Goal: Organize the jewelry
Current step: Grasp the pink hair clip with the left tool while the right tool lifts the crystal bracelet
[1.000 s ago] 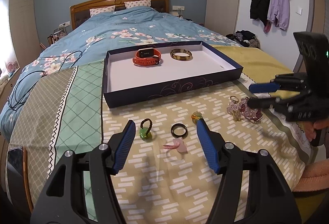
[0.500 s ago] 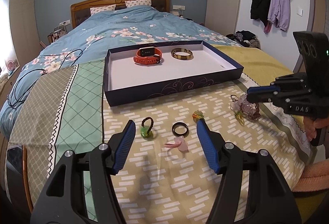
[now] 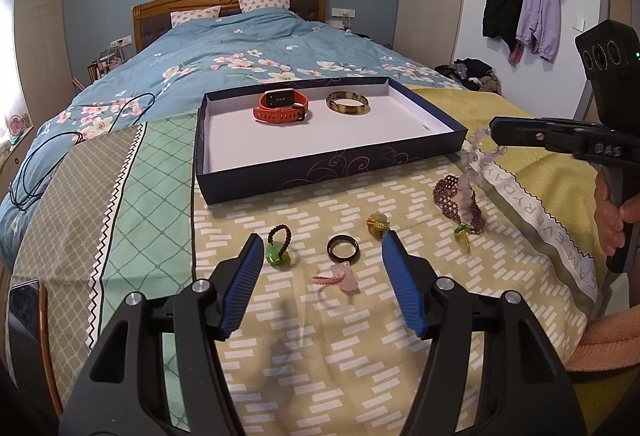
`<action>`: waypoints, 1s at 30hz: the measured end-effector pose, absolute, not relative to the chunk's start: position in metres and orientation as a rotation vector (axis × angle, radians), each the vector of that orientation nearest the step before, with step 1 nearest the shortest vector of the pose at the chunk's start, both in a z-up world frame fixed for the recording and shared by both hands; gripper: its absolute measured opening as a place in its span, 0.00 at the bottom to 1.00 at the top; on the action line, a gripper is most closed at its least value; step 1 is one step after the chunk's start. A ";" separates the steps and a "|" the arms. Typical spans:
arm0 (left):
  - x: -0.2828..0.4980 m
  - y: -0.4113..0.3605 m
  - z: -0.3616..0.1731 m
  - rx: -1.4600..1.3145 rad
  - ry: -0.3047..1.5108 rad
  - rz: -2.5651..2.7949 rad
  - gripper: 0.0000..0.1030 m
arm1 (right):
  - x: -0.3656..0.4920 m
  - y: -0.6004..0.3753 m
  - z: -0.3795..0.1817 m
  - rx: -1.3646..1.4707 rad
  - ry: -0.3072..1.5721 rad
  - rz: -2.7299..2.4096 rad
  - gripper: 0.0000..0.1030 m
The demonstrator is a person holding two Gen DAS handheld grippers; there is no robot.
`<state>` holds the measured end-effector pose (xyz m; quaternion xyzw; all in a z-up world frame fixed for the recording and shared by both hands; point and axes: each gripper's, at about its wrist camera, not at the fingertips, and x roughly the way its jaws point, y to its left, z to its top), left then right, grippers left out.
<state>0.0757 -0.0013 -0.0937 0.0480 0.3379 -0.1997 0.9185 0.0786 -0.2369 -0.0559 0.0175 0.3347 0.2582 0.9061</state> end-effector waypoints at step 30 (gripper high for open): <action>0.094 -0.015 -0.118 0.128 0.863 -0.421 0.19 | 0.078 -0.234 -0.036 0.079 0.597 0.552 0.07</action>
